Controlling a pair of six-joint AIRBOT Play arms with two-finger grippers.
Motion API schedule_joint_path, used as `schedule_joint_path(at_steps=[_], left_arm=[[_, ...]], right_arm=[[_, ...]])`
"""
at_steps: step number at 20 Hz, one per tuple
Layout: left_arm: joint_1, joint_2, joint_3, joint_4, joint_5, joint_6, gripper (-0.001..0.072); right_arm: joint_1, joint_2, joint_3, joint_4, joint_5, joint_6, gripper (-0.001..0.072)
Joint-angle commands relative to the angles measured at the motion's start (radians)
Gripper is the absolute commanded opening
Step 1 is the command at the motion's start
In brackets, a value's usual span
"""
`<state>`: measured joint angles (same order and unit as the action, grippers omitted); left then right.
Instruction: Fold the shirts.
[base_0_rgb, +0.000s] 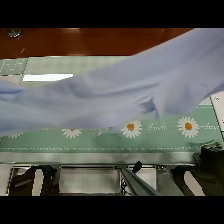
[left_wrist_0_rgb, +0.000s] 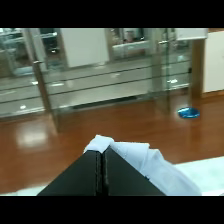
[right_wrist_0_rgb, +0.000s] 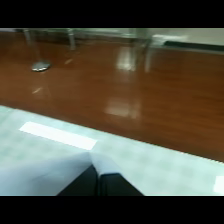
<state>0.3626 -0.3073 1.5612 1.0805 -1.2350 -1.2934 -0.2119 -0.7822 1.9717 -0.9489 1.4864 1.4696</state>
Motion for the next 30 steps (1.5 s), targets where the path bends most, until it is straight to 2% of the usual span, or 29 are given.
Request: schedule_joint_path(at_steps=[1,3,7,9,14,16,18,20,23,26,30], left_arm=[[0.001,0.004,-0.027,0.213,-0.164,-0.093,0.0015],[0.001,0.004,-0.058,0.213,-0.241,-0.155,0.0015],[0.0,0.005,-0.074,0.15,-0.227,-0.204,0.0015],[0.0,0.019,-0.058,0.135,-0.18,-0.216,0.0015],[0.0,0.053,0.082,0.145,0.054,-0.212,0.0015],[0.006,0.051,0.14,0.212,-0.023,-0.211,0.0015],[0.011,0.052,0.159,0.3,-0.201,-0.202,0.0014],[0.012,0.046,0.153,0.315,-0.353,-0.193,0.0015],[0.012,0.044,0.083,0.307,-0.477,-0.193,0.0015],[0.012,0.044,-0.046,0.307,-0.528,-0.192,0.0015],[0.011,0.043,-0.274,0.246,-0.48,-0.193,0.0015]], right_arm=[[0.0,0.018,0.001,-0.174,0.007,-0.004,0.002],[0.0,0.018,0.001,-0.151,0.039,-0.005,0.002],[0.0,0.004,0.001,0.057,0.029,-0.008,0.002],[0.0,0.005,0.001,0.058,-0.009,-0.008,0.002],[0.0,0.04,0.002,0.061,-0.125,-0.011,0.002],[0.0,0.06,0.002,0.05,-0.082,0.023,0.002],[0.0,0.074,0.002,0.013,0.034,0.04,0.002],[0.0,0.075,0.002,-0.058,0.169,0.041,0.002],[0.0,0.042,0.002,-0.174,0.335,0.023,0.002],[0.0,-0.037,0.001,-0.184,0.366,0.008,0.002],[0.0,-0.221,0.001,-0.131,0.353,0.008,0.002]])
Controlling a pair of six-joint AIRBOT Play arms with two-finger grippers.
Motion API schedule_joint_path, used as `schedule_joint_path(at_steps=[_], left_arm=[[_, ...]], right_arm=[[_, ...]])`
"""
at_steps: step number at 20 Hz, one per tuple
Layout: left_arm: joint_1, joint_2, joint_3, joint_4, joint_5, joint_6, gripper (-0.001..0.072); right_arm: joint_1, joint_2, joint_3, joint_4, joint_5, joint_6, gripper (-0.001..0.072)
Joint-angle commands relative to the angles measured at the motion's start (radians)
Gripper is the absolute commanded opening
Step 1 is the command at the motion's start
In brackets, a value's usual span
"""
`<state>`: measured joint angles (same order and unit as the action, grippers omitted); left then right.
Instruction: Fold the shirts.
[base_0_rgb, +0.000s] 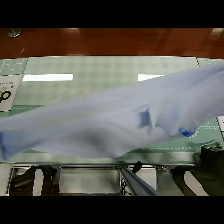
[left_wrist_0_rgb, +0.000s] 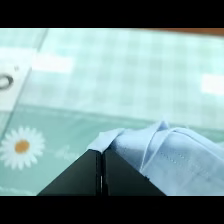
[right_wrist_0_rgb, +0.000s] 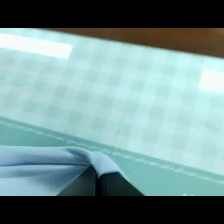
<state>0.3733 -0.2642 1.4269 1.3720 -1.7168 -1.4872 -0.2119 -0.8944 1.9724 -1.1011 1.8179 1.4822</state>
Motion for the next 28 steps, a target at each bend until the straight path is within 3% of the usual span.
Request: schedule_joint_path(at_steps=[1,4,7,14,16,17,21,28], left_arm=[[0.0,-0.002,-0.198,-0.101,0.039,-0.003,0.0015],[0.0,-0.03,-0.342,-0.248,0.18,-0.001,0.0015],[0.0,-0.107,-0.442,-0.312,0.313,0.055,0.0015],[-0.071,-0.489,-0.529,-0.376,0.571,0.072,0.0016],[-0.108,-0.614,-0.528,-0.439,0.655,0.169,0.0015],[-0.13,-0.671,-0.528,-0.464,0.706,0.209,0.0015],[-0.201,-0.865,-0.528,-0.468,0.905,0.219,0.0016],[-0.248,-1.095,-0.528,-0.47,0.884,0.219,0.0017]], right_arm=[[0.009,-0.164,0.0,0.056,0.005,-0.004,0.002],[0.075,-0.32,0.0,0.072,-0.113,-0.029,0.002],[0.108,-0.47,0.0,0.074,-0.276,-0.028,0.002],[0.109,-0.738,0.0,0.098,-0.494,-0.028,0.0021],[0.11,-0.794,0.0,0.1,-0.558,-0.028,0.0021],[0.11,-0.821,0.0,0.106,-0.576,-0.029,0.0021],[0.11,-0.926,0.0,0.097,-0.598,-0.039,0.0022],[0.11,-1.052,0.0,0.097,-0.53,-0.026,0.0023]])
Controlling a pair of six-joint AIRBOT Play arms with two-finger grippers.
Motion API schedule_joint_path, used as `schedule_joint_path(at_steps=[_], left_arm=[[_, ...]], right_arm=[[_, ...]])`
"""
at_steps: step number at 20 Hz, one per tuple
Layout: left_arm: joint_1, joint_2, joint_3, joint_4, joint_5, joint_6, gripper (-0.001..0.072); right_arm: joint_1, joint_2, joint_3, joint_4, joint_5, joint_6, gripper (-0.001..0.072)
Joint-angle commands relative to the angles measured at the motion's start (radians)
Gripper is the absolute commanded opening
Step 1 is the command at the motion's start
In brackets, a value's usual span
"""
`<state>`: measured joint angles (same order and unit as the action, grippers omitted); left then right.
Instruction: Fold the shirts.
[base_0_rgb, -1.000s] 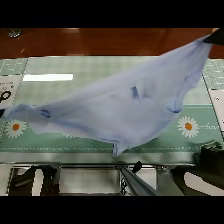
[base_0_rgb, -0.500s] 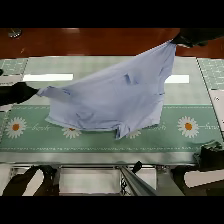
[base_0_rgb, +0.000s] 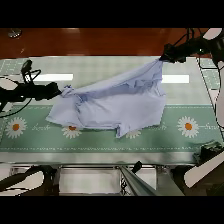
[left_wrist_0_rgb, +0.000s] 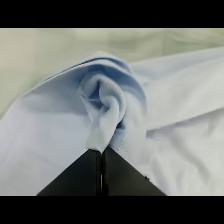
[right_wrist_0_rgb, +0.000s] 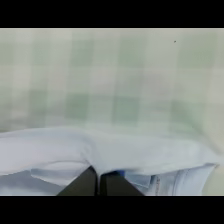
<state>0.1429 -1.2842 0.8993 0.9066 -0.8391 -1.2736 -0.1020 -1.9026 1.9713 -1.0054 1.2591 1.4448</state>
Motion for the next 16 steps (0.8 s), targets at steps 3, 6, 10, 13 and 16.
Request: schedule_joint_path(at_steps=[3,6,10,13,16], left_arm=[[0.02,-0.075,0.053,0.014,-0.074,0.006,0.0231],[0.127,-0.075,0.177,0.124,-0.261,0.003,0.062],[0.298,-0.059,0.188,0.151,-0.517,-0.065,0.0647],[0.381,0.018,0.005,0.153,-0.546,-0.037,0.0645],[0.436,0.087,-0.177,0.152,-0.505,-0.016,0.0645]], right_arm=[[-0.004,-0.035,0.002,0.015,0.057,0.007,0.0252],[-0.025,0.032,0.002,-0.015,0.095,-0.027,0.0364],[-0.043,0.14,0.001,-0.215,0.195,-0.047,0.0435],[-0.064,0.149,-0.002,-0.259,0.259,-0.055,0.0435],[-0.084,0.148,-0.004,-0.222,0.241,-0.09,0.0435]])
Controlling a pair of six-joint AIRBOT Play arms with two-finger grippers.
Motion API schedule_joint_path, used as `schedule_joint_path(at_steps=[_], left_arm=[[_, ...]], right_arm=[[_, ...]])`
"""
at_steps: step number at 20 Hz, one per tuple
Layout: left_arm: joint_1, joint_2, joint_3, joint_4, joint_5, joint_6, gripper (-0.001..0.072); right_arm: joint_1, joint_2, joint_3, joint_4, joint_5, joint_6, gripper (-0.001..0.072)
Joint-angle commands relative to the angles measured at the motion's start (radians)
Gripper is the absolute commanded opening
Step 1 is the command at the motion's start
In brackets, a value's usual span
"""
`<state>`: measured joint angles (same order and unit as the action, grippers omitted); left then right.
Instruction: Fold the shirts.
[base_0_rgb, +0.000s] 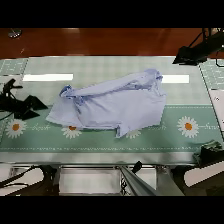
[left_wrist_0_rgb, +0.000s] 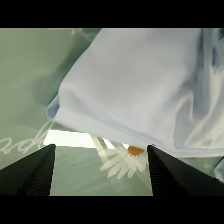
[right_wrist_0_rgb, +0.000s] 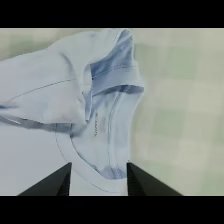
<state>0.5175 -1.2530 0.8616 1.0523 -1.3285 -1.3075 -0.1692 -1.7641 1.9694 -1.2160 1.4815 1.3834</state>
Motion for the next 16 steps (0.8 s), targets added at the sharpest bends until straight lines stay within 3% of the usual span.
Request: schedule_joint_path(at_steps=[1,5,8,13,16], left_arm=[[0.069,0.067,-0.176,0.006,0.001,0.022,0.0646],[0.074,0.068,-0.22,-0.012,0.095,0.024,0.0645],[0.056,0.067,-0.22,-0.106,0.22,0.025,0.0644],[-0.092,0.01,-0.221,-0.138,0.357,0.023,0.063],[-0.179,-0.058,-0.221,-0.166,0.407,0.019,0.0425]], right_arm=[[-0.022,0.01,-0.002,-0.007,0.014,-0.036,0.0435],[-0.022,0.009,-0.002,0.031,-0.012,-0.039,0.0434],[-0.021,0.009,-0.002,0.065,-0.02,-0.043,0.0434],[-0.021,0.009,-0.002,0.064,-0.017,-0.043,0.0434],[-0.021,0.009,-0.002,0.064,-0.006,-0.038,0.0434]])
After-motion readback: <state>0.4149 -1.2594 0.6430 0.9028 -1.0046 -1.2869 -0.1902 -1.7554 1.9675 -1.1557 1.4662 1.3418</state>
